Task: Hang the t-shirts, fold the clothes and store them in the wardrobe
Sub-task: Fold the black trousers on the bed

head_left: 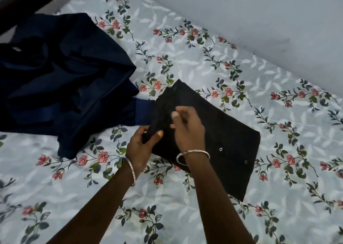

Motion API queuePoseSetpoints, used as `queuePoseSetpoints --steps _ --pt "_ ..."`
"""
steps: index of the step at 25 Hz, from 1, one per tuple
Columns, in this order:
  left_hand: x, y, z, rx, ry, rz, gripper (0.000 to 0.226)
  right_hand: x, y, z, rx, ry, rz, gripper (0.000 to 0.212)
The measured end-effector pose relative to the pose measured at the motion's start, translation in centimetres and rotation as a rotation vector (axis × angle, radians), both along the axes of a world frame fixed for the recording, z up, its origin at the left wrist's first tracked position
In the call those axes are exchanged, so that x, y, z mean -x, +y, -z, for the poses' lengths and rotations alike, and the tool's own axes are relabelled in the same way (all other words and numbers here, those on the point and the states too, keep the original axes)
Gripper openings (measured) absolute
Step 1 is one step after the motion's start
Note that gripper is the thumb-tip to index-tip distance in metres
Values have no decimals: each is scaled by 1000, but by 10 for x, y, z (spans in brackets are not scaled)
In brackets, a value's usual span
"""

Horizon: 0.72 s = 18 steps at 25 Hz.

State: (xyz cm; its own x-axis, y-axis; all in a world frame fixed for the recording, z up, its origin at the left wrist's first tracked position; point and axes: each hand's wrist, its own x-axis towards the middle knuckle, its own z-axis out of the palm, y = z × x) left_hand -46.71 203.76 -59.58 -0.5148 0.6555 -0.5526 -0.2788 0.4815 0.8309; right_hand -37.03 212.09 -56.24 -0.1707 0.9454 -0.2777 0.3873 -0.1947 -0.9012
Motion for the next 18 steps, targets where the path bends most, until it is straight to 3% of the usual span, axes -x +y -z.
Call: queuePoseSetpoints --steps 2,4,6,7,11,14,16,18 --pt "-2 -6 13 131 338 24 40 -33 7 2 -73 -120 177 8" --pt "-4 -8 20 220 449 13 68 -68 15 0 -92 -245 305 9" --pt "-2 -2 21 240 310 -32 85 -93 21 0 -21 -269 332 21" --pt "-1 3 18 238 203 -45 82 -102 22 3 23 -267 283 32" --pt "1 28 7 239 -232 -6 32 -95 12 8 -14 -314 -176 87" --pt "0 36 0 216 -405 -71 28 -69 -8 11 -74 -506 -565 126" --pt "-4 38 -7 190 -438 -113 27 -59 -24 22 -165 -666 -652 137" --pt "-12 39 -20 155 -452 -162 26 -56 -36 33 -273 -687 -545 130"
